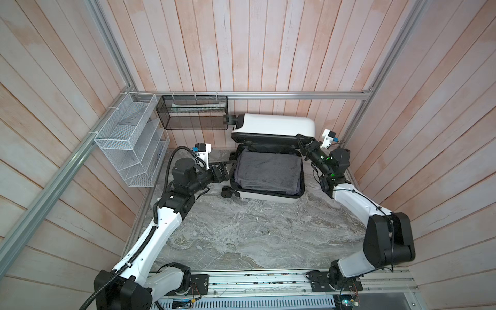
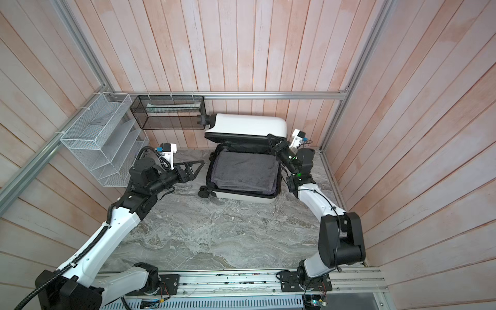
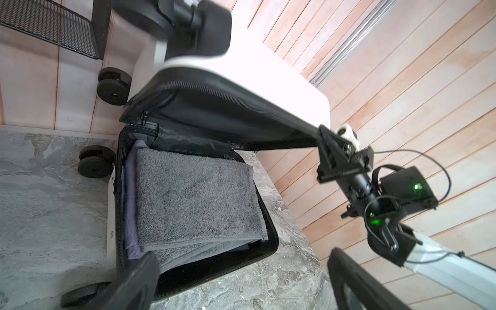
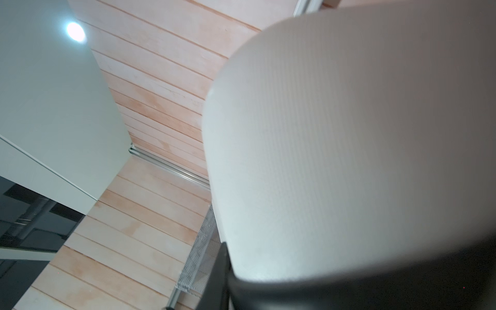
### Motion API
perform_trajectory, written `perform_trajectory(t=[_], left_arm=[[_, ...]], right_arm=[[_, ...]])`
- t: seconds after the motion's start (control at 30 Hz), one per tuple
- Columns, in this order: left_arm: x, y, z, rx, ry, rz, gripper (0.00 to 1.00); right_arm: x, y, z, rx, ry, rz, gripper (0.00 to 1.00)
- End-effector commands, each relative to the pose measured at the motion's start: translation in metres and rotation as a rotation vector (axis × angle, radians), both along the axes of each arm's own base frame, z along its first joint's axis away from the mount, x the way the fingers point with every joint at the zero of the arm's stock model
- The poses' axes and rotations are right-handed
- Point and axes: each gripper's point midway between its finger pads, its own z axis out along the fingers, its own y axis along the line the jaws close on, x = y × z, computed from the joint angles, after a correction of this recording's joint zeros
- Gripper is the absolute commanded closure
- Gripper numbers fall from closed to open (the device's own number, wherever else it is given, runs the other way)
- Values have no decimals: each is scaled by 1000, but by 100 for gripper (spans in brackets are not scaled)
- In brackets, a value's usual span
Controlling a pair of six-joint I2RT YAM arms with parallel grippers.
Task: Pack the luggage
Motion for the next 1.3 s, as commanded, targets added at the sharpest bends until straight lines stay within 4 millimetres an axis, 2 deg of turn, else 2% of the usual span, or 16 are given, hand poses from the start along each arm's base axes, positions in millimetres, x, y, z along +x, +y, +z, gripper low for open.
perform_trajectory(t=[0.0,0.03,0.1,0.17,0.23,0.33,0.43,0.6,0.73,0.9,1.03,1.1,1.27], left_arm=[[-7,7,-4,0,22,27,0],[-9,8,-3,4,20,31,0],[-10,13,-2,15,22,51,0],[-9,19,1,27,13,77,0],[-7,25,4,33,4,104,0],[2,32,2,39,18,132,0],[15,31,-6,60,52,130,0],[44,25,-36,141,118,108,0],[64,23,-54,198,125,90,0],[87,24,-73,228,158,109,0],[102,37,-87,215,187,162,0],[108,50,-94,197,211,195,0],[123,92,-110,147,290,323,0]], right_arm=[[-37,6,-87,-126,189,10,36],[-51,5,-107,-141,238,17,28],[-83,-4,-152,-179,381,15,20],[-113,-18,-191,-217,522,-22,17],[-137,-37,-217,-265,629,-87,16],[-161,-64,-231,-329,717,-196,13],[-168,-81,-221,-357,701,-265,14],[-148,-103,-188,-426,626,-354,16],[-128,-125,-179,-483,619,-444,24],[-97,-151,-186,-484,642,-500,40],[-65,-161,-198,-524,655,-484,56],[-49,-159,-201,-539,647,-444,63],[-15,-143,-221,-599,647,-294,70]])
